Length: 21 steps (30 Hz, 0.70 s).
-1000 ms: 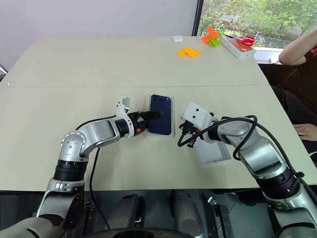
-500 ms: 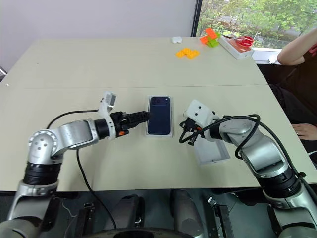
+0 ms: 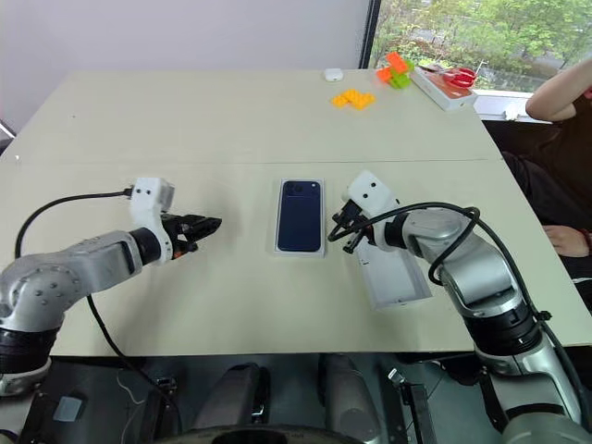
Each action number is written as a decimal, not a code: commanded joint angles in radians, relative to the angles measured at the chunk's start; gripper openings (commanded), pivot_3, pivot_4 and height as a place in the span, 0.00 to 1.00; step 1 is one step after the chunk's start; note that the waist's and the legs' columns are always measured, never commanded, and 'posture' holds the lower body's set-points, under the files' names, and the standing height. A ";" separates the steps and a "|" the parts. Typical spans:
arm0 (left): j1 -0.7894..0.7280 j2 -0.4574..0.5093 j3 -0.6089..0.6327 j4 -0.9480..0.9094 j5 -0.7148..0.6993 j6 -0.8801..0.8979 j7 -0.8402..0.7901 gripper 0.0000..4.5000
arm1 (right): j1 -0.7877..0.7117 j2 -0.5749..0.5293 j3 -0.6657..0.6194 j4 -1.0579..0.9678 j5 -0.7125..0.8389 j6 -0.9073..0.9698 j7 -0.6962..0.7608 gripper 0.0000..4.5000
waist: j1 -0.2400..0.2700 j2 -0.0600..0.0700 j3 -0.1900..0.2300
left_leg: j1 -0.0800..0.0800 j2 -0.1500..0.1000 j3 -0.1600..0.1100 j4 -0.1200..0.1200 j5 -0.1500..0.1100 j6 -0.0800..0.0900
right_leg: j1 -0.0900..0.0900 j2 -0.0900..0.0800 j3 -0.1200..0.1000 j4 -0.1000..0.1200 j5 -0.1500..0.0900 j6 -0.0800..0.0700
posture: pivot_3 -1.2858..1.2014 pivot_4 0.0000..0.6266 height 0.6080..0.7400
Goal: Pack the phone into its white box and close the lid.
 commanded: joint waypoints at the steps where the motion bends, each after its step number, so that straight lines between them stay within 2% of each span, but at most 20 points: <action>1: -0.030 0.005 -0.104 -0.057 0.161 0.004 -0.088 0.11 | -0.030 0.018 0.027 -0.015 -0.015 0.025 -0.027 0.00 | -0.002 0.000 0.000 | 0.000 0.000 0.000 0.000 0.000 0.000 | 0.000 0.000 0.000 0.000 0.000 0.000 | 0.52 0.24 1.00; 2: -0.043 -0.006 -0.135 -0.059 0.194 0.011 -0.105 0.03 | -0.035 0.019 0.050 -0.015 -0.028 0.034 -0.037 0.00 | -0.002 0.000 0.000 | 0.000 0.000 0.000 0.000 0.000 0.001 | 0.000 0.000 0.000 0.000 0.000 0.000 | 0.52 0.24 1.00; 11: -0.169 -0.149 -0.273 0.043 0.414 0.055 -0.223 0.03 | -0.082 0.072 0.180 0.050 -0.124 0.070 -0.105 0.00 | -0.005 0.000 0.000 | 0.001 0.001 0.001 0.000 0.000 0.001 | 0.000 0.001 0.000 0.001 0.001 0.002 | 0.52 0.24 1.00; 21: -0.206 -0.217 -0.336 0.018 0.485 0.135 -0.405 0.03 | -0.081 0.104 0.215 0.014 -0.109 0.086 -0.069 0.00 | -0.005 0.000 0.000 | 0.000 0.001 0.001 0.000 -0.001 0.002 | -0.001 0.001 0.001 0.001 0.002 0.004 | 0.52 0.24 1.00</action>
